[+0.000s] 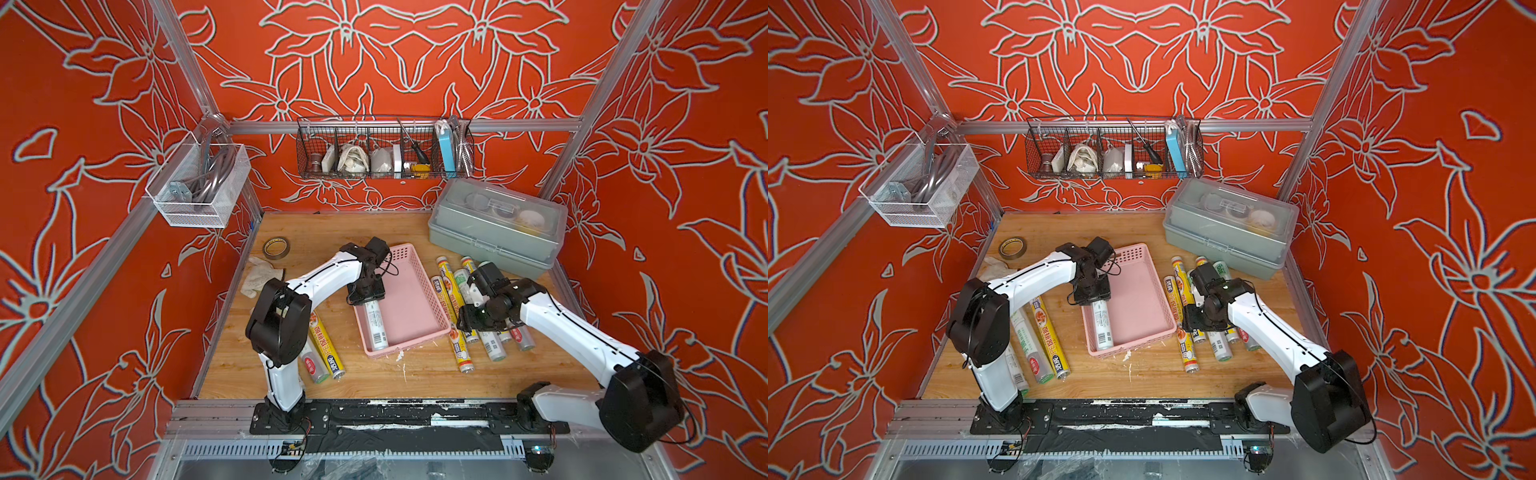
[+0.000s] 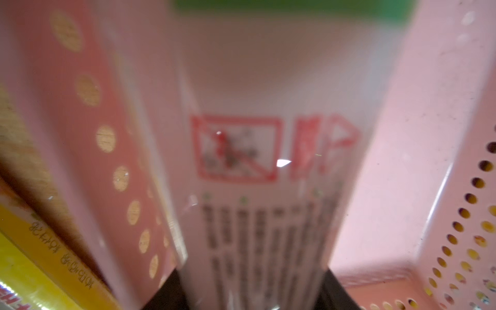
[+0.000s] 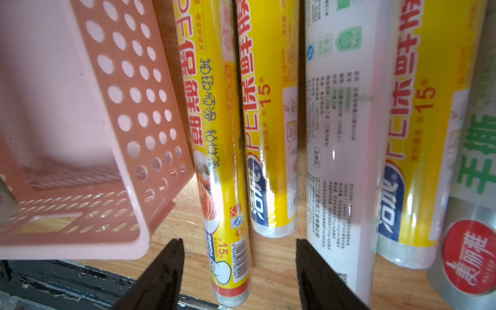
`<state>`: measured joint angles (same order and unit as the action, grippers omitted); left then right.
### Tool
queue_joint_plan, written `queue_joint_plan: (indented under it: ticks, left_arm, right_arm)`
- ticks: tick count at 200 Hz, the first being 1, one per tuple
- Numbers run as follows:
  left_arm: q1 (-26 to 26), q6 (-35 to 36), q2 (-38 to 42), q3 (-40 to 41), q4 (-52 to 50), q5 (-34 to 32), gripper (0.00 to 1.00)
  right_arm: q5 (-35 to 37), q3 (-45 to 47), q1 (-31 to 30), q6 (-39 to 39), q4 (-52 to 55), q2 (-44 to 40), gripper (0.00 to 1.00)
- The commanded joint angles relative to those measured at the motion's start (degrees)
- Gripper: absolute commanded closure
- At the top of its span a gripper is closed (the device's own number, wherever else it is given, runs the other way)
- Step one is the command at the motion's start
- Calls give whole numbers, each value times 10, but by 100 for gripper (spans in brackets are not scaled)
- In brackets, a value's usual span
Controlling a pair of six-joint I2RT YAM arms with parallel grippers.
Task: Put the plastic wrap into the basket
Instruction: Place the plastic wrap in the basket.
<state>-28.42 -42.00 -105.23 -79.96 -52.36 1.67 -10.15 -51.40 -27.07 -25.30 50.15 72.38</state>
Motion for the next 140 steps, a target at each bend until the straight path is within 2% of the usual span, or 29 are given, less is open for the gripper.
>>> queue_joint_plan:
  ticks: [1,19,40,64,140]
  left_arm:
    - [6,-6,-19,1,-11,-9,67]
    - [8,-13,-26,5,-11,-19,65]
    - [8,-17,-27,7,-6,-31,56]
    - [8,-16,-31,4,-6,-34,51]
    - [7,-22,-55,-3,-5,-69,44]
  right_arm:
    - [0,6,-6,-5,8,-7,34]
    - [-1,9,-6,1,6,-8,34]
    - [0,8,-6,4,4,-8,34]
    - [0,7,-6,3,3,-7,34]
    - [4,2,-6,2,7,-6,33]
